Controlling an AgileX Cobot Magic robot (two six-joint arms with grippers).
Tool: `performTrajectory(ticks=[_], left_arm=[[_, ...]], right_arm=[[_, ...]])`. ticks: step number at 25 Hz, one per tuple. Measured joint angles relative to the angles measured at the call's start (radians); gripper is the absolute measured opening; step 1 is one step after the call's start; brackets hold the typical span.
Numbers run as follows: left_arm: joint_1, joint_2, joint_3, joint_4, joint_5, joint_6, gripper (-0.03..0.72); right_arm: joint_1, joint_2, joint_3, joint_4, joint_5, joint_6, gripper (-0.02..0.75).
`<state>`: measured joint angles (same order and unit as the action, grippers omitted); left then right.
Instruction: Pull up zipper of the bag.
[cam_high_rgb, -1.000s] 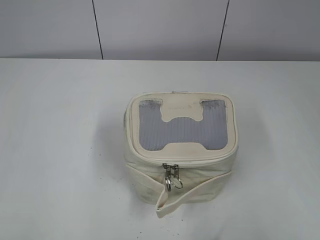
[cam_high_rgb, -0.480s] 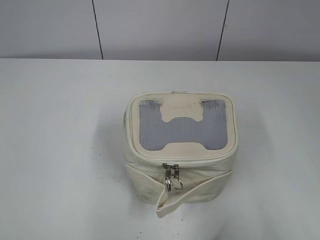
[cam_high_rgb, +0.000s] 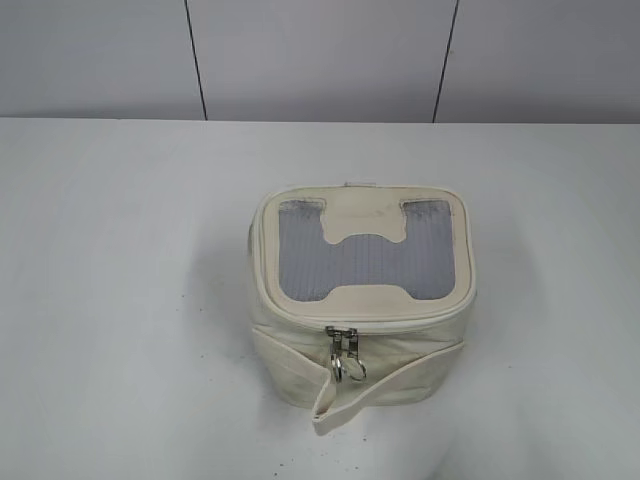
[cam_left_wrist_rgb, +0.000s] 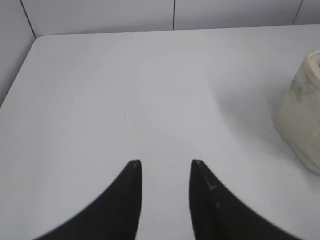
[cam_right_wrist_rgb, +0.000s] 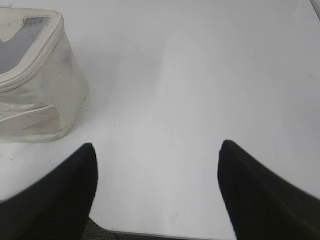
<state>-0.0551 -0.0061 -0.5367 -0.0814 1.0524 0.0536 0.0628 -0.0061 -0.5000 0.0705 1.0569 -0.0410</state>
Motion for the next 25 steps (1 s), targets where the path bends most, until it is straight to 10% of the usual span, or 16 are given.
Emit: performTrajectory(ticks=[25], left_arm=[[0.0,0.0,0.0,0.0,0.0,0.0,0.255]], right_arm=[[-0.001,0.0,0.0,0.002,-0.001,0.002,0.582]])
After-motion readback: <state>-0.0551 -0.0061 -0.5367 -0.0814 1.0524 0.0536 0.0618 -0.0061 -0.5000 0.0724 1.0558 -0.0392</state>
